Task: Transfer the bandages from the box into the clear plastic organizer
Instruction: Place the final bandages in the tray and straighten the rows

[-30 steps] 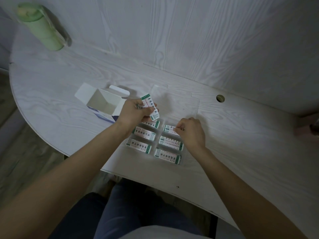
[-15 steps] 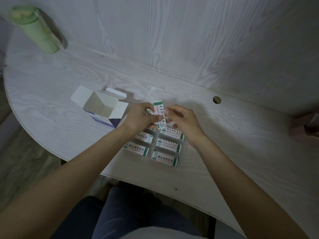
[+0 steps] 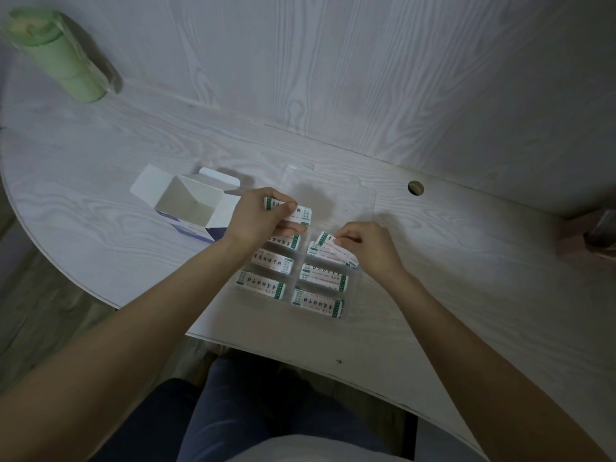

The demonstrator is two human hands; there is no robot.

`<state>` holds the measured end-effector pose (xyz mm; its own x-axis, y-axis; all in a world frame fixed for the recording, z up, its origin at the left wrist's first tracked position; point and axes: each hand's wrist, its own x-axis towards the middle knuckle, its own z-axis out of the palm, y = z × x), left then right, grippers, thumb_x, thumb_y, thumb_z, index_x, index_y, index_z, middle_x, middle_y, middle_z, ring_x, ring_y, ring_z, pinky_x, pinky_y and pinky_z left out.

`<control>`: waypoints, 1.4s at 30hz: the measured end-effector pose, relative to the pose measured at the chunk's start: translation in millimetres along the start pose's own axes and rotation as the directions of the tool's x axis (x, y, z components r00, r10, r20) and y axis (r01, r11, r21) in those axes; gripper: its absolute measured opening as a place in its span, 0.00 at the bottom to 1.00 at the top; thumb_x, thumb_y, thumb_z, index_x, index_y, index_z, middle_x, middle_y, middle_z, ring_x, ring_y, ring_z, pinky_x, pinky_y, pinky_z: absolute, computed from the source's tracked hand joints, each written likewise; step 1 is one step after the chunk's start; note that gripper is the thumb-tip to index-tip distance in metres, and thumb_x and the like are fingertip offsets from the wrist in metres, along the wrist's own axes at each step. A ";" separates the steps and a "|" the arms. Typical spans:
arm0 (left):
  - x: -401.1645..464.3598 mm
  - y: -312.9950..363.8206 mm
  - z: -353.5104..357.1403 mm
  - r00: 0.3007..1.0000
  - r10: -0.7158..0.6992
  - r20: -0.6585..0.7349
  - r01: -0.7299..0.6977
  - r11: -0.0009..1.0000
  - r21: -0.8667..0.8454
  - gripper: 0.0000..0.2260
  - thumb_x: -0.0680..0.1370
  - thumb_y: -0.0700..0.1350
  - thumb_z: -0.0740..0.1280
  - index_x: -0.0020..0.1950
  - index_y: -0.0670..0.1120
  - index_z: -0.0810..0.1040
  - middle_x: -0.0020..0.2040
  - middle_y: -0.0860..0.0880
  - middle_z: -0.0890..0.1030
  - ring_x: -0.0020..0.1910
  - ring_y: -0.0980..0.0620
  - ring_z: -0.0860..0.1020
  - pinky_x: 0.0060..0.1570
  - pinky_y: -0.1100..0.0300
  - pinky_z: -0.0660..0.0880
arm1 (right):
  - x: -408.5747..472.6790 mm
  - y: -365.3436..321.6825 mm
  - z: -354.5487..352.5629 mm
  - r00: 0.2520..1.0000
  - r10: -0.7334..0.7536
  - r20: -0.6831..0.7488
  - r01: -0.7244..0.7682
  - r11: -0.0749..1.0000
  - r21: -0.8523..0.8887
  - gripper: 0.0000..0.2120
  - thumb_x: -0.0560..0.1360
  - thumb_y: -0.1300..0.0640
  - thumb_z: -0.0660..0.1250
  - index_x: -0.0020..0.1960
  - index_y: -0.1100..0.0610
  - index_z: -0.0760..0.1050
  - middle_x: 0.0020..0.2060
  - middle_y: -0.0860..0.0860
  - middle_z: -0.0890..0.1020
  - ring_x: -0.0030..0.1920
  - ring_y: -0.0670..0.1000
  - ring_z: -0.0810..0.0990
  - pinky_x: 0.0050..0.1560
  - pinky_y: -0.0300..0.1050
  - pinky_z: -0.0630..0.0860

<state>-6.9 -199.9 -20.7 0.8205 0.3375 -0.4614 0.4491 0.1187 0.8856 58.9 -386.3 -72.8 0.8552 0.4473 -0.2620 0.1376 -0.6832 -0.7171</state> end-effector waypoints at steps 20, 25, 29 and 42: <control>2.4 -8.5 7.3 0.998 -0.039 0.049 0.039 0.999 -0.007 0.04 0.78 0.36 0.65 0.48 0.42 0.79 0.43 0.43 0.83 0.35 0.51 0.84 0.37 0.64 0.80 | 2.7 0.5 29.0 0.996 -0.088 0.009 0.085 0.914 -0.397 0.08 0.76 0.55 0.67 0.54 0.55 0.81 0.49 0.51 0.76 0.55 0.49 0.71 0.44 0.41 0.67; 2.1 -9.4 12.2 0.995 -0.051 0.084 0.048 0.998 0.031 0.05 0.79 0.36 0.63 0.50 0.42 0.79 0.42 0.44 0.82 0.31 0.56 0.82 0.33 0.68 0.78 | -0.1 -13.7 15.9 0.994 -0.011 -0.109 0.024 0.993 0.119 0.11 0.79 0.54 0.62 0.55 0.57 0.80 0.43 0.46 0.79 0.41 0.40 0.75 0.42 0.35 0.70; 3.1 -11.6 21.0 0.982 -0.064 0.180 0.062 0.998 0.018 0.05 0.78 0.36 0.64 0.52 0.40 0.78 0.44 0.37 0.83 0.35 0.51 0.84 0.37 0.64 0.80 | -2.9 -23.8 -1.2 1.000 0.014 0.008 -0.016 0.889 0.457 0.04 0.74 0.60 0.70 0.47 0.53 0.81 0.41 0.43 0.82 0.39 0.36 0.80 0.41 0.29 0.74; 15.4 -32.3 40.3 0.964 0.159 0.215 -0.264 0.443 0.857 0.09 0.79 0.42 0.63 0.56 0.48 0.80 0.52 0.47 0.81 0.50 0.47 0.78 0.48 0.53 0.76 | -14.4 13.3 3.9 0.986 0.097 -0.136 -0.080 0.990 0.120 0.02 0.73 0.63 0.70 0.45 0.59 0.82 0.39 0.48 0.82 0.38 0.38 0.77 0.38 0.21 0.69</control>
<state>5.4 -236.2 -58.6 0.9379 0.1438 -0.3157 0.2855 -0.8369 0.4671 46.5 -399.6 -81.0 0.9246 0.2963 -0.2396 0.0075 -0.6428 -0.7660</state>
